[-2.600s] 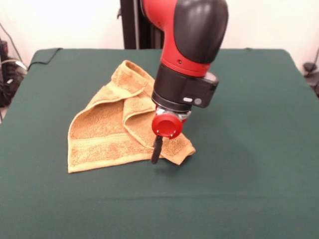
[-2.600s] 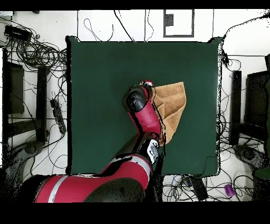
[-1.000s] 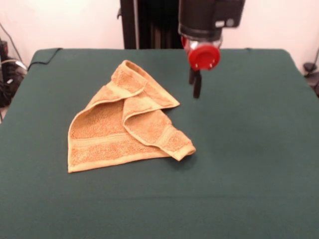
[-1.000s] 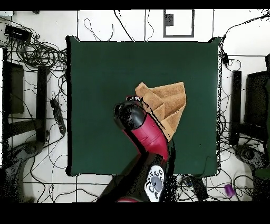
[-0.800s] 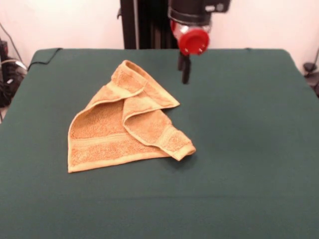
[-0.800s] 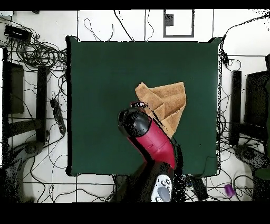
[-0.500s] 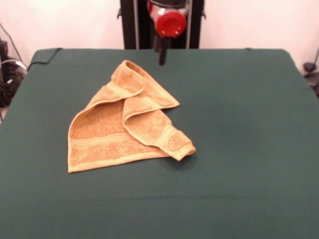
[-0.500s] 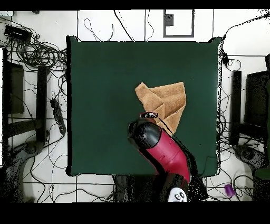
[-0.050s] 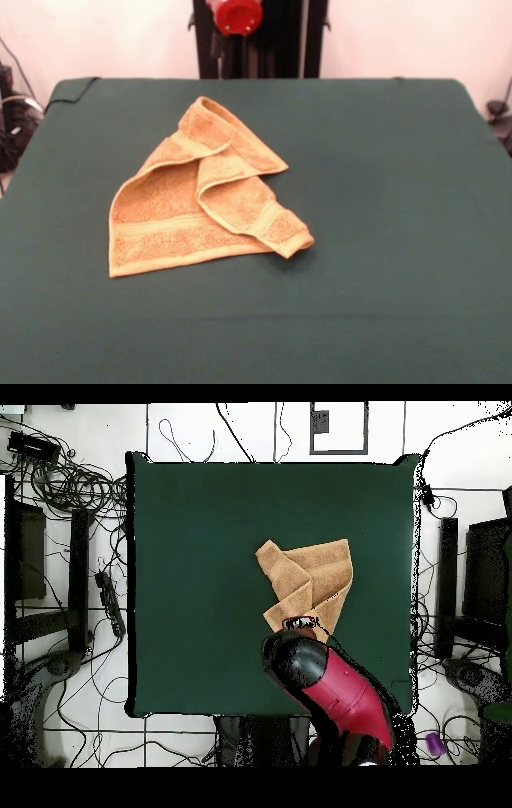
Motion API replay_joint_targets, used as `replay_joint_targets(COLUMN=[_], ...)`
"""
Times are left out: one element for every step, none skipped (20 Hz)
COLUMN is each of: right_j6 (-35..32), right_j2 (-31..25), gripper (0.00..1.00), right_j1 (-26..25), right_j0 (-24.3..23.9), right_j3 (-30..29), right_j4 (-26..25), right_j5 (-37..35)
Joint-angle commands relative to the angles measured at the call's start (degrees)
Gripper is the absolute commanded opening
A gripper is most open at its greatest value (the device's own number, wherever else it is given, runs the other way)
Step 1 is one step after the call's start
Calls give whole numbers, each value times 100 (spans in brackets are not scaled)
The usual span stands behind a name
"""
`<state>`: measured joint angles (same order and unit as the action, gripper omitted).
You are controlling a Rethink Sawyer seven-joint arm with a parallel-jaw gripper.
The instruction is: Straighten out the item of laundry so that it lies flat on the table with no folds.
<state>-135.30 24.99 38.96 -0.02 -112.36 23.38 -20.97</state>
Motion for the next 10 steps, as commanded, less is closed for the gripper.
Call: replay_joint_targets(right_j6=[-210, -273, -337, -384, -443, -468, -492, -477, -469, -471], right_j2=[-779, -776, -774, -776, -771, -766, -762, -781, -812, -806], gripper=[100, 100, 100, 100, 100, 100, 100, 100, 100, 100], right_j1=[-80, -106, -132, -148, -187, -204, -221, -212, -201, -190], right_j0=[120, 134, 148, 149, 155, 148, 141, 113, 87, 88], right_j3=[-514, -494, -474, -458, -440, -422, -403, -402, -405, -394], right_j4=[-489, -506, -523, -535, -549, -568, -586, -592, -581, -579], right_j5=[-34, 2, 38, 51, 118, 139, 160, 158, 128, 101])
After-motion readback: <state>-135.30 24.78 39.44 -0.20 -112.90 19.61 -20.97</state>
